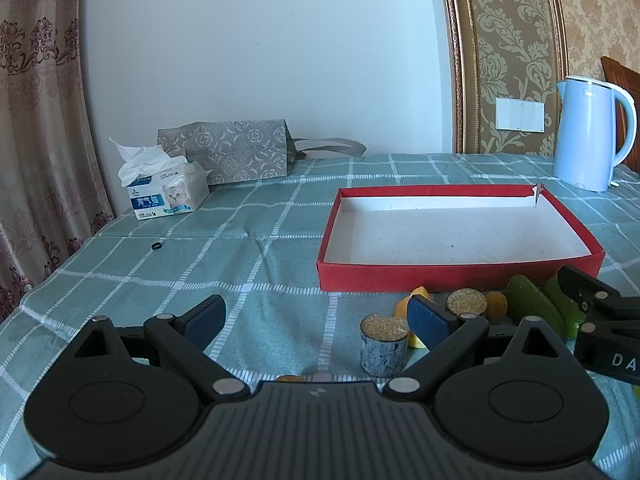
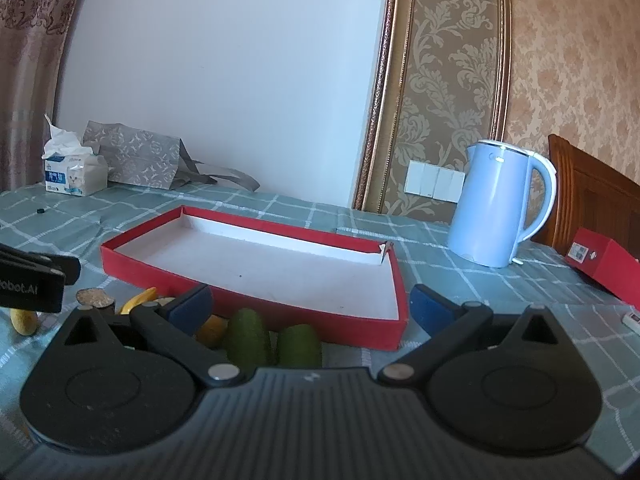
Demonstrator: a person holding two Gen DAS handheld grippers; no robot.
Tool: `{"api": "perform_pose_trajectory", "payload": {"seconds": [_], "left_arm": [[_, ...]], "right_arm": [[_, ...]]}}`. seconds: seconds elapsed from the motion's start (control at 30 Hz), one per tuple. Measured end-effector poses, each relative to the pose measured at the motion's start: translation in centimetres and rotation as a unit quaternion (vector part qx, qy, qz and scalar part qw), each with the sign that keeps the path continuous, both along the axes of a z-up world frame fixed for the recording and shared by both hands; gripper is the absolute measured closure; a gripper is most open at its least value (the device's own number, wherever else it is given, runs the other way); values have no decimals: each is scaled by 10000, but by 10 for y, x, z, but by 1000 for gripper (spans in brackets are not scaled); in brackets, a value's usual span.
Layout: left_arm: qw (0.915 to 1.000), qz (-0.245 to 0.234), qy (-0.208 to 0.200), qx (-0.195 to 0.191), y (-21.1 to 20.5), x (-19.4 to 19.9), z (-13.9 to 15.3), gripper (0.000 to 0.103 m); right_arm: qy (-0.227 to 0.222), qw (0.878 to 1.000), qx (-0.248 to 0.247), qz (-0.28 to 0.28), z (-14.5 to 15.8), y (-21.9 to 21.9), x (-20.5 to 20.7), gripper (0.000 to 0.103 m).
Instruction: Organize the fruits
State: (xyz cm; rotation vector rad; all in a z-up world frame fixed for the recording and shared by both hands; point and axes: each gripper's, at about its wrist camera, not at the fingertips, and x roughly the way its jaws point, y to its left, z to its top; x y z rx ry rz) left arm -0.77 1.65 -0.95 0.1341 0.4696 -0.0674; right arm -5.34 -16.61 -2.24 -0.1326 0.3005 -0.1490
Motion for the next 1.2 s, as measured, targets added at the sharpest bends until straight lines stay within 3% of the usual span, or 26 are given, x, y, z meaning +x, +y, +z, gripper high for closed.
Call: {"api": "perform_pose_trajectory", "payload": {"seconds": [0.3, 0.43, 0.63, 0.8, 0.93, 1.07, 1.13, 1.2], "left_arm": [[10000, 14, 24, -42, 6, -3, -2, 5], [9999, 54, -57, -126, 29, -11, 2, 5], [9999, 6, -29, -132, 65, -31, -1, 5], [9991, -403, -48, 102, 56, -50, -12, 5], [9989, -281, -109, 358, 47, -45, -19, 5], [9996, -242, -10, 161, 49, -36, -24, 5], [9996, -257, 27, 141, 48, -31, -26, 12], [9995, -275, 138, 104, 46, -23, -29, 30]], "right_arm": [[-132, 9999, -65, 2, 3, -4, -9, 0], [59, 10000, 26, 15, 3, -15, -12, 0], [-32, 9998, 140, -162, 2, -36, -23, 0], [-22, 9995, 247, -206, -1, -49, -27, 0], [30, 9989, 369, -283, -4, -58, -28, 0], [-20, 9987, 389, -336, -6, -62, -31, 0], [-27, 9986, 403, -346, -6, -63, -32, 0], [-29, 9986, 416, -337, -6, -64, -31, 0]]}}
